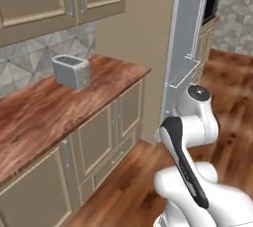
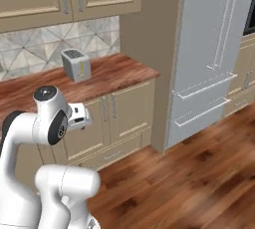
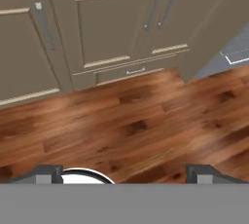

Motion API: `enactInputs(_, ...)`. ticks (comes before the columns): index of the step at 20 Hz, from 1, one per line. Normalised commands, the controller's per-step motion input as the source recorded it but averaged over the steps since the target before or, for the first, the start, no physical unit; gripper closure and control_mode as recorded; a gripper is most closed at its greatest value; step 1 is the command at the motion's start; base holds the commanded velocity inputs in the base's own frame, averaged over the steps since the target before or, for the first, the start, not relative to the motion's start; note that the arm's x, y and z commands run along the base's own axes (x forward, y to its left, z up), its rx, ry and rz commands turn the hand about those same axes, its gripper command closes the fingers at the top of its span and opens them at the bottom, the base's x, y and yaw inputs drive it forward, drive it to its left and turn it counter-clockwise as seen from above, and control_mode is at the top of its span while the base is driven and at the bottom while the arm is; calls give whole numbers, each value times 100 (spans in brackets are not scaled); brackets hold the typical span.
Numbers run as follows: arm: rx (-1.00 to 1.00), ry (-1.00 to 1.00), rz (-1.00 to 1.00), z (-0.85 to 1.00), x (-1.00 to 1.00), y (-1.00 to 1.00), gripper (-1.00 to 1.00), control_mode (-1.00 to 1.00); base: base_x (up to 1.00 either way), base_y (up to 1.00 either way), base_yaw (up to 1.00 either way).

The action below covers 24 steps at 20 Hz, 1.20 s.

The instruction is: Pick the jar and candle from the dining table and place them in the open cabinet. Close the cabinet after placing the objects.

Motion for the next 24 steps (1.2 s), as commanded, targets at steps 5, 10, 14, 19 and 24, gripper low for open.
enactInputs(5,0,0,0,0,0,0,-100,100,7,-6,-54)
enactInputs(10,0,0,0,0,0,0,-100,100,13,-11,-62)
enactInputs(14,0,0,0,0,0,0,-100,100,13,-10,-64)
enactInputs(19,0,0,0,0,0,0,-100,100,46,-14,-48)
enactInputs(24,0,0,0,0,0,0,-100,100,91,-55,-24)
